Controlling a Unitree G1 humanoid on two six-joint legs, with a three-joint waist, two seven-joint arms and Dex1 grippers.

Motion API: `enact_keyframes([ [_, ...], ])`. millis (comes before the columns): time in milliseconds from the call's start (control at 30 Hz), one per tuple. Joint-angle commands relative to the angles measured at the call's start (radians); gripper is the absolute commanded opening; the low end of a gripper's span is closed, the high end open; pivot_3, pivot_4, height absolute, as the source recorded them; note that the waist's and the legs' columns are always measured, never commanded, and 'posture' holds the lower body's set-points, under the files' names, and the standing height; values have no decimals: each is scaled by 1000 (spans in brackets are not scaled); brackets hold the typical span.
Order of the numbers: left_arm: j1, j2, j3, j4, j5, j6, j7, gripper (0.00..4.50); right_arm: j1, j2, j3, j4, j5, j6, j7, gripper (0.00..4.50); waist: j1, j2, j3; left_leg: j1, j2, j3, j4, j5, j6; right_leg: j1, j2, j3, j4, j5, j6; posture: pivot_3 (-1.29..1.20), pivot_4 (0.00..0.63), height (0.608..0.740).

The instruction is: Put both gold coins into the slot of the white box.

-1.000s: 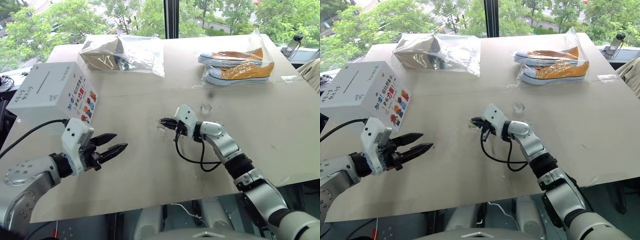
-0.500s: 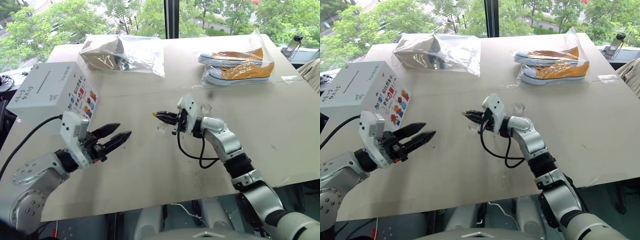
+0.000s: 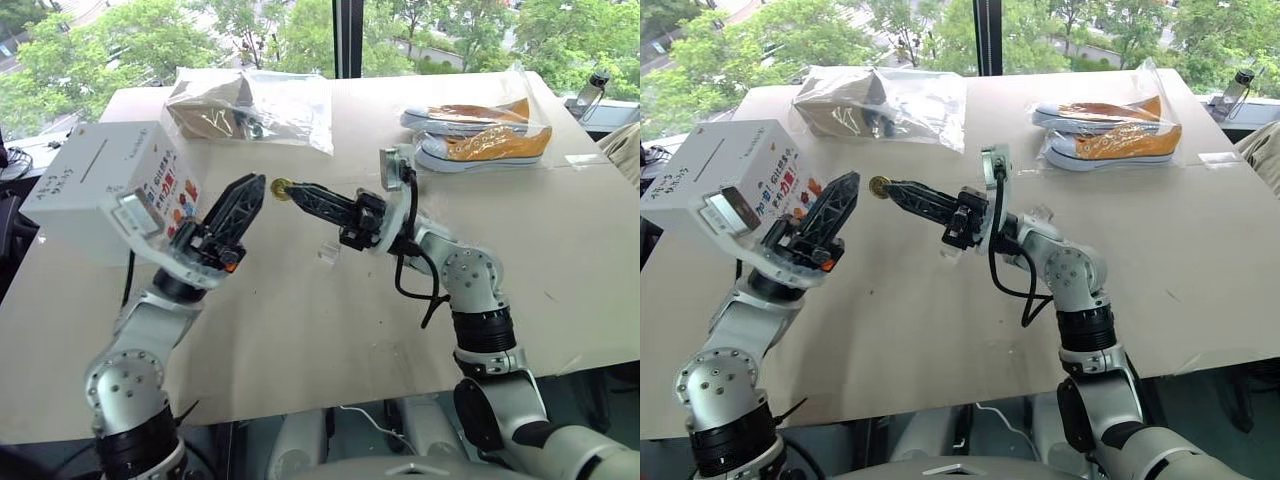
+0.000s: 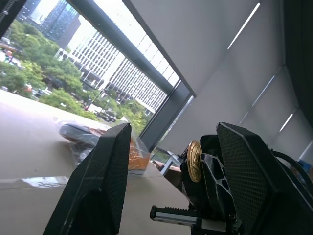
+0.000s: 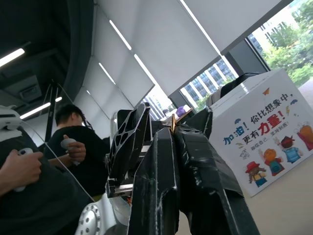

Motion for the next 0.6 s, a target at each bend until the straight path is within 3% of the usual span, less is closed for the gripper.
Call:
enact_keyframes([
  [33,-24,16,-12,9,-39,-21,-36,2789,-22,13,-8,-50,54,15,-20,75,0,0,0,0,0,0,0,0,0,0,1,0,0,0,0,0,150,740],
  [133,-37,31,-37,16,-51,-13,-62,2789,-18,10,-2,-59,65,20,-29,75,0,0,0,0,0,0,1,0,0,0,1,0,0,0,0,0,150,740],
  [233,-41,35,-55,25,-55,-13,-73,2093,-16,5,3,-62,67,18,-32,0,0,0,0,0,0,0,1,0,0,1,1,0,0,0,0,0,150,740],
  [367,-37,36,-83,31,-51,-12,-82,323,-17,4,5,-66,74,15,-38,0,0,0,0,0,0,0,1,0,0,1,1,0,0,0,0,0,150,740],
  [400,-36,36,-87,33,-50,-13,-84,114,-18,4,7,-67,76,15,-38,0,0,0,0,0,0,0,1,0,0,1,1,0,0,0,0,0,150,740],
  [600,-31,37,-95,38,-51,-25,-86,114,-21,1,10,-66,86,20,-36,0,0,0,0,0,0,0,1,0,0,1,1,0,0,0,0,0,150,740],
])
